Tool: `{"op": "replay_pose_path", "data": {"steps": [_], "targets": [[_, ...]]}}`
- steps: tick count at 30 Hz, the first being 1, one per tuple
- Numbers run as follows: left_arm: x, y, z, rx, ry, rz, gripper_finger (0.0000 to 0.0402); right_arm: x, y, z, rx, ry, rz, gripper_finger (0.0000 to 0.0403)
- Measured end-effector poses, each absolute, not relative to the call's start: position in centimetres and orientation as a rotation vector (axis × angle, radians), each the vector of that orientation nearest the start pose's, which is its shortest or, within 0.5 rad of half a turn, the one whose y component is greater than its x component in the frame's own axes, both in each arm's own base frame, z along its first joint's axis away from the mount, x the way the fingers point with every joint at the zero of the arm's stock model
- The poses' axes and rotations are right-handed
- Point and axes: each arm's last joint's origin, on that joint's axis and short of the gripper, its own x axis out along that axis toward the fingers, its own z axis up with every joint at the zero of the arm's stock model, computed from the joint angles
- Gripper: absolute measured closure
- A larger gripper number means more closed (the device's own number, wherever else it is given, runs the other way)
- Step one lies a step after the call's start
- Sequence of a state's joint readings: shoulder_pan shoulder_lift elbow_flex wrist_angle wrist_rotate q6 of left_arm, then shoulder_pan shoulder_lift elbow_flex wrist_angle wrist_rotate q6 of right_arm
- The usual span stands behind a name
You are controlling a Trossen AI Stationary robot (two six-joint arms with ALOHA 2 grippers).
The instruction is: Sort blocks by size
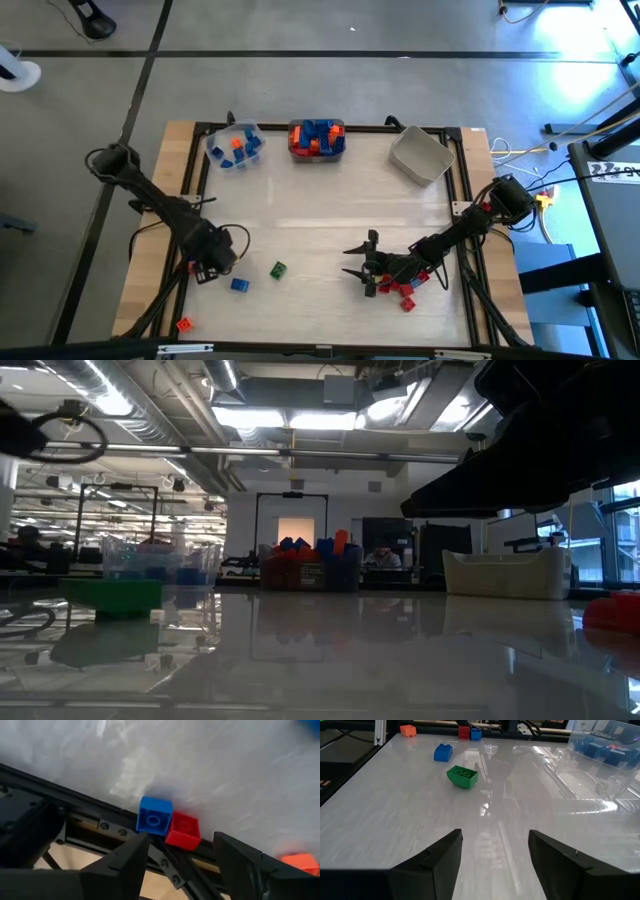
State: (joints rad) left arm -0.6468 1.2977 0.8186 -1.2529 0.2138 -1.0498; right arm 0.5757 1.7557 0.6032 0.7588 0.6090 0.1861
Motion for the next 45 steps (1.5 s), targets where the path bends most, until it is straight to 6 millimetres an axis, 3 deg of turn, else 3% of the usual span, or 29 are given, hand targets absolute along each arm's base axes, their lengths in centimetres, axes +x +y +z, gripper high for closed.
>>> {"op": "replay_pose_path", "data": {"steps": [9,28,45], "targets": [[12.7,-11.8,18.3,-0.298,1.94,0.301,0.0192,26.7,15.3,12.8,-0.035,0.321,-0.063,0.0173],[10.9,-12.2,15.5,-0.234,1.995,0.168,0.0192,26.7,15.4,12.9,-0.035,0.32,-0.062,0.0173],[11.6,-12.5,15.7,-0.16,1.94,0.038,0.0193,26.7,15.3,12.8,-0.035,0.321,-0.063,0.0173]]}}
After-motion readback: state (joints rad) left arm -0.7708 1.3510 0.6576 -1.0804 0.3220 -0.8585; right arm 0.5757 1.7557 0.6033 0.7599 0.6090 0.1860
